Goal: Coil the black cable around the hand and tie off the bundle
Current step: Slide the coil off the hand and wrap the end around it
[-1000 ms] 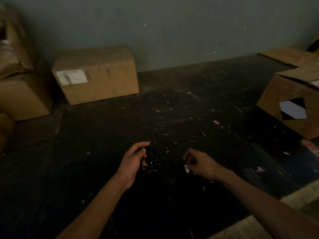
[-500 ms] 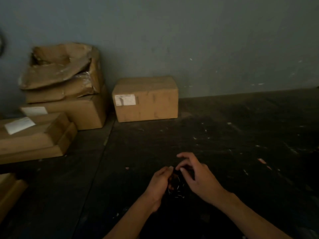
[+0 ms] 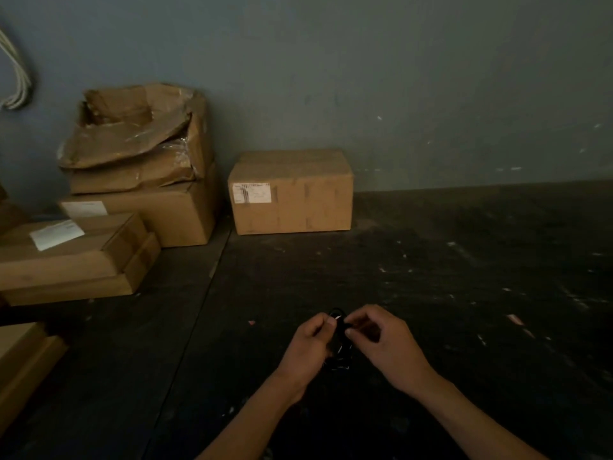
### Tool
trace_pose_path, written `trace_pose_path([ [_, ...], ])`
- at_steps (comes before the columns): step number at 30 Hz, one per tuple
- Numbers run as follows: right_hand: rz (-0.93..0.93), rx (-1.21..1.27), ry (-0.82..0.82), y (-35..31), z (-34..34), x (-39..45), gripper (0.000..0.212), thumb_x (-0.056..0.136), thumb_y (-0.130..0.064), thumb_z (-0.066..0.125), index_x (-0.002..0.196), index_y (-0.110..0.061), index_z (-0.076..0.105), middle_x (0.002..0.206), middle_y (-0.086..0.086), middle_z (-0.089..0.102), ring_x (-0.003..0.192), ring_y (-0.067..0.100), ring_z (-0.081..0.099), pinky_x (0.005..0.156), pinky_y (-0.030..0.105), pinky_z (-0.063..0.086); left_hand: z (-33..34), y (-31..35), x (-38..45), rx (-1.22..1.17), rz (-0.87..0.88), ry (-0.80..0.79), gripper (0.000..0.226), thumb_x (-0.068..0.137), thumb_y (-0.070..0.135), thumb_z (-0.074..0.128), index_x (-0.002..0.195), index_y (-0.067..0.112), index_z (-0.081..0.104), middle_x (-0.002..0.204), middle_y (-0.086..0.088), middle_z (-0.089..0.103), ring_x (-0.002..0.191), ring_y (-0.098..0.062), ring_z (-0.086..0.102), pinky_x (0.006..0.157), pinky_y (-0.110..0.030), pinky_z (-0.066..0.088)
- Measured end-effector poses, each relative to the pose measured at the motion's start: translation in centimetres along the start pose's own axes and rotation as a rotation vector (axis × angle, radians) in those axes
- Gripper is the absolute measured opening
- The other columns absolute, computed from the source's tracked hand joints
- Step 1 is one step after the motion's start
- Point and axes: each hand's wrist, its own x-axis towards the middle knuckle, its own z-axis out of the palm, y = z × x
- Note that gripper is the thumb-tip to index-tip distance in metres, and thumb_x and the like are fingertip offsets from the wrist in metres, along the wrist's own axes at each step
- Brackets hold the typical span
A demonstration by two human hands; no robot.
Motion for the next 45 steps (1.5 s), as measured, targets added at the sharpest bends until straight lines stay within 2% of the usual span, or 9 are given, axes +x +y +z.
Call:
trace_pose_path([
  [12,-0.180,0.104,-0.051,-0.9,-0.8,-0.5,0.020,0.091,-0.004,0.060,0.091,-0.024,0.062,0.103,-0.013,0.061,0.103,0.002,0.058,0.087,0.013,0.047,-0.9,-0.2,1.2,0.039,-0.086,0.041,0.032,0.105,0.029,0.036,0.111,0.015,0.064,0.102,-0.004,0.065,0.085,-0.014,0.060,0.076,-0.031,0.046],
  [17,0.060,0.410,-0.211,-1.2,-0.9,-0.6,0.004,0.094,-0.019,0.060,0.098,-0.019,0.060,0.104,-0.001,0.069,0.097,0.011,0.067,0.087,0.033,0.057,-1.5,-0.6,1.4,0.084,-0.010,0.071,0.032,0.104,0.030,0.038,0.107,0.011,0.064,0.103,-0.011,0.066,0.088,-0.024,0.062,0.076,-0.034,0.050],
  [21,0.238,0.458,-0.201,-0.8,-0.1,-0.2,0.021,0.090,-0.032,0.064,0.097,-0.012,0.063,0.097,0.010,0.070,0.088,0.019,0.069,0.085,0.038,0.058,-1.5,-1.1,1.5,0.140,0.072,0.061,0.029,0.103,0.029,0.039,0.099,0.014,0.064,0.105,-0.012,0.067,0.097,-0.027,0.065,0.083,-0.038,0.055],
  [25,0.409,0.487,-0.134,-0.1,1.0,0.4,0.015,0.086,-0.011,0.070,0.098,-0.014,0.061,0.096,0.010,0.067,0.079,0.020,0.066,0.072,0.033,0.059,-1.4,-0.8,1.4,0.254,0.156,0.073,0.026,0.103,0.027,0.040,0.088,0.020,0.060,0.089,-0.001,0.061,0.077,-0.009,0.057,0.070,-0.023,0.048],
  [29,0.549,0.602,-0.223,-0.2,1.1,0.4,0.013,0.091,-0.014,0.065,0.103,-0.010,0.068,0.086,0.008,0.067,0.067,0.016,0.061,0.058,0.026,0.049,-1.7,-0.5,1.3,0.323,0.206,0.061,0.024,0.103,0.028,0.040,0.089,0.025,0.059,0.084,0.005,0.059,0.066,0.002,0.053,0.062,-0.015,0.044],
  [32,0.580,0.598,-0.227,0.0,0.9,0.5,0.012,0.092,-0.016,0.063,0.098,-0.008,0.070,0.076,0.006,0.064,0.061,0.015,0.056,0.054,0.025,0.043,-2.0,-0.5,1.3,0.300,0.238,0.067,0.016,0.103,0.025,0.042,0.106,0.031,0.057,0.100,0.009,0.063,0.082,0.001,0.062,0.077,-0.020,0.054],
  [36,0.676,0.567,-0.209,0.3,0.9,0.9,0.014,0.091,-0.015,0.065,0.099,-0.005,0.071,0.073,0.008,0.062,0.057,0.014,0.052,0.050,0.023,0.040,-2.2,-0.4,1.1,0.188,0.247,0.069,0.035,0.103,0.021,0.042,0.133,0.036,0.034,0.114,0.013,0.059,0.100,-0.010,0.067,0.088,-0.036,0.058],
  [40,0.745,0.552,-0.199,0.5,1.5,1.3,0.014,0.088,-0.015,0.068,0.096,-0.004,0.072,0.063,0.006,0.060,0.049,0.012,0.050,0.045,0.022,0.038,-2.2,-0.6,1.3,0.281,0.245,0.106,0.026,0.103,0.021,0.042,0.127,0.028,0.037,0.108,0.003,0.063,0.093,-0.015,0.067,0.082,-0.036,0.059],
  [45,0.742,0.586,-0.137,0.1,2.1,1.7,0.012,0.088,-0.015,0.068,0.091,-0.005,0.073,0.064,0.007,0.060,0.048,0.012,0.048,0.044,0.023,0.036,-1.6,-1.1,1.4,0.387,0.283,0.090,0.020,0.101,0.021,0.047,0.117,0.031,0.051,0.106,0.006,0.064,0.092,0.001,0.063,0.083,-0.021,0.053],
])
